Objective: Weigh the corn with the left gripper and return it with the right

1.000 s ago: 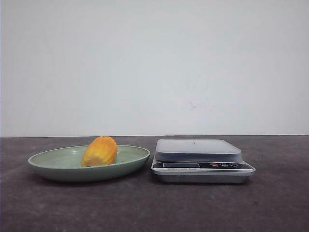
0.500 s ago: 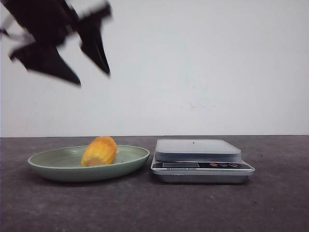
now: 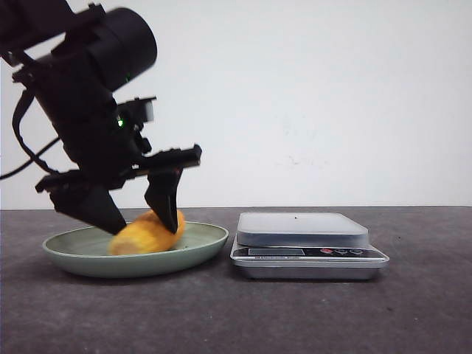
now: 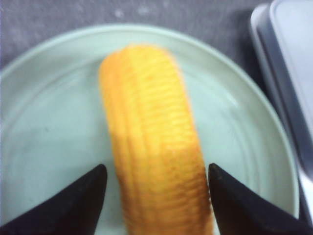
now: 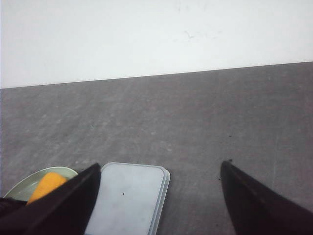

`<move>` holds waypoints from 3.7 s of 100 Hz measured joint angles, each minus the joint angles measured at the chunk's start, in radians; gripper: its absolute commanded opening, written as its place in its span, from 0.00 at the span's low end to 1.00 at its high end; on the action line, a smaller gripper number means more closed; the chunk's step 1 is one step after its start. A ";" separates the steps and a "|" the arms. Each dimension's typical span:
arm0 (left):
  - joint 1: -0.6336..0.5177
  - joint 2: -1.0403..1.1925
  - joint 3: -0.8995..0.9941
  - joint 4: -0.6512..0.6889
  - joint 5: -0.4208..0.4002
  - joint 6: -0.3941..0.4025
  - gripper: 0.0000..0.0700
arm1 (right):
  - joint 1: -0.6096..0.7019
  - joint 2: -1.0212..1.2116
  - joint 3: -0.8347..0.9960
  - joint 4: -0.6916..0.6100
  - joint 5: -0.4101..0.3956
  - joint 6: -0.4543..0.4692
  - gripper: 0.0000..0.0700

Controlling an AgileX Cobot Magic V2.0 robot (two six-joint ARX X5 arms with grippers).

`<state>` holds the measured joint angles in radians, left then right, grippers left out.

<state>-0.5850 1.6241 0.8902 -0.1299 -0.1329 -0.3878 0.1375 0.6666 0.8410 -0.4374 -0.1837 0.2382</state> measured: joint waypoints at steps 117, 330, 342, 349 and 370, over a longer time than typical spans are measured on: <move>-0.234 0.232 0.584 -0.127 -0.068 -0.047 0.01 | 0.000 0.000 0.000 -0.049 0.000 -0.005 0.71; -0.156 -0.992 0.404 -0.851 -0.495 0.118 0.80 | 0.386 0.418 0.000 0.235 0.129 0.062 0.85; -0.156 -1.146 0.306 -0.925 -0.497 0.044 0.80 | 0.437 0.534 0.017 0.263 0.174 0.076 0.86; -0.156 -1.220 0.253 -0.945 -0.497 0.007 0.80 | 0.460 0.602 0.043 0.267 0.217 0.081 0.86; -0.157 -1.309 0.153 -1.015 -0.493 -0.065 0.80 | 0.479 0.780 0.124 0.275 0.262 0.093 0.86</move>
<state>-0.7418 0.3149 1.0431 -1.1450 -0.6258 -0.4530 0.6167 1.4471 0.9646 -0.1627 0.0784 0.3309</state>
